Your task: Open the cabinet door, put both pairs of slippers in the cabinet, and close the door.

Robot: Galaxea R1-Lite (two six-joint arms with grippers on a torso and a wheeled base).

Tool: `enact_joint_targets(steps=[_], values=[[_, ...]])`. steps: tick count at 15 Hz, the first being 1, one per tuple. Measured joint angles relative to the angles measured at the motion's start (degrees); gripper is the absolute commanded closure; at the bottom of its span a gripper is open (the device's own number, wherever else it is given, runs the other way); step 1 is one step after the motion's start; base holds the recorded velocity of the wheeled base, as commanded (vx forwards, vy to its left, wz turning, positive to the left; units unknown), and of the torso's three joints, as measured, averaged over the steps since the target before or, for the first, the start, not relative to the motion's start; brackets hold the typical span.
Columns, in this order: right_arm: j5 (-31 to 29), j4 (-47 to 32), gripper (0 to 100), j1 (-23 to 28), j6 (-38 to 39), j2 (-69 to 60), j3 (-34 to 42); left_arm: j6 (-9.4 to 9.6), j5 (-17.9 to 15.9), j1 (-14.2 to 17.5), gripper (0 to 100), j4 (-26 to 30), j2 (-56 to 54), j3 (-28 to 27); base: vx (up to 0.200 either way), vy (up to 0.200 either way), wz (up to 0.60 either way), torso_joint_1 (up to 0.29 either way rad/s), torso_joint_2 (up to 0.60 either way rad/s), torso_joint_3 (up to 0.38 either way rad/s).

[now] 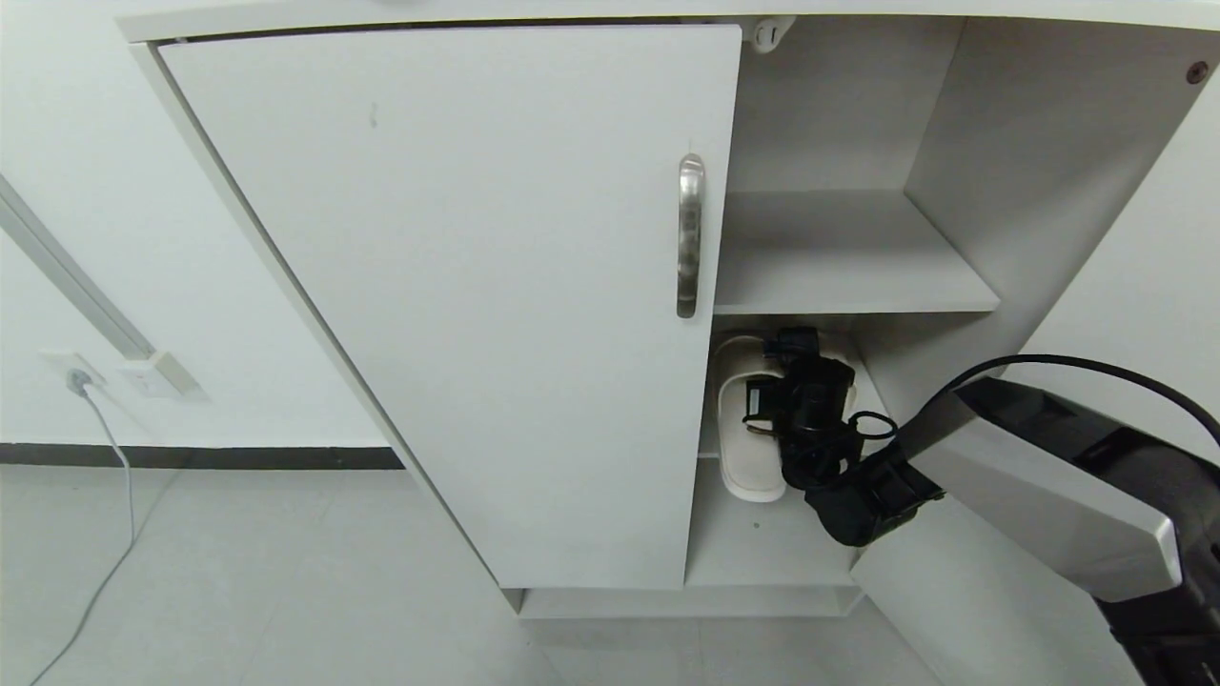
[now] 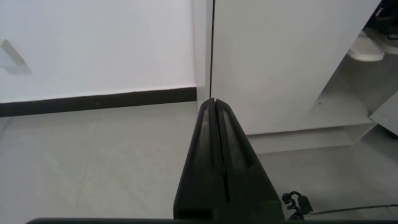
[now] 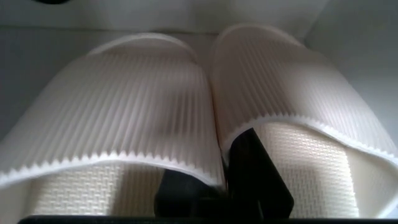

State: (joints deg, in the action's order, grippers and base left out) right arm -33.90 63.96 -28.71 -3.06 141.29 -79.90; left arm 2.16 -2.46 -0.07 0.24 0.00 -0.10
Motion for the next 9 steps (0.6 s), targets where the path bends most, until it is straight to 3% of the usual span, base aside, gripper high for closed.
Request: enact_joint_targets(steps=[9], values=[[0.6,-3.2,100,-0.7,-0.1,0.7,-2.6,0.0,0.0,0.0,100,0.0,0.0,0.0,0.0,0.0,0.0,0.0,0.0,0.0]])
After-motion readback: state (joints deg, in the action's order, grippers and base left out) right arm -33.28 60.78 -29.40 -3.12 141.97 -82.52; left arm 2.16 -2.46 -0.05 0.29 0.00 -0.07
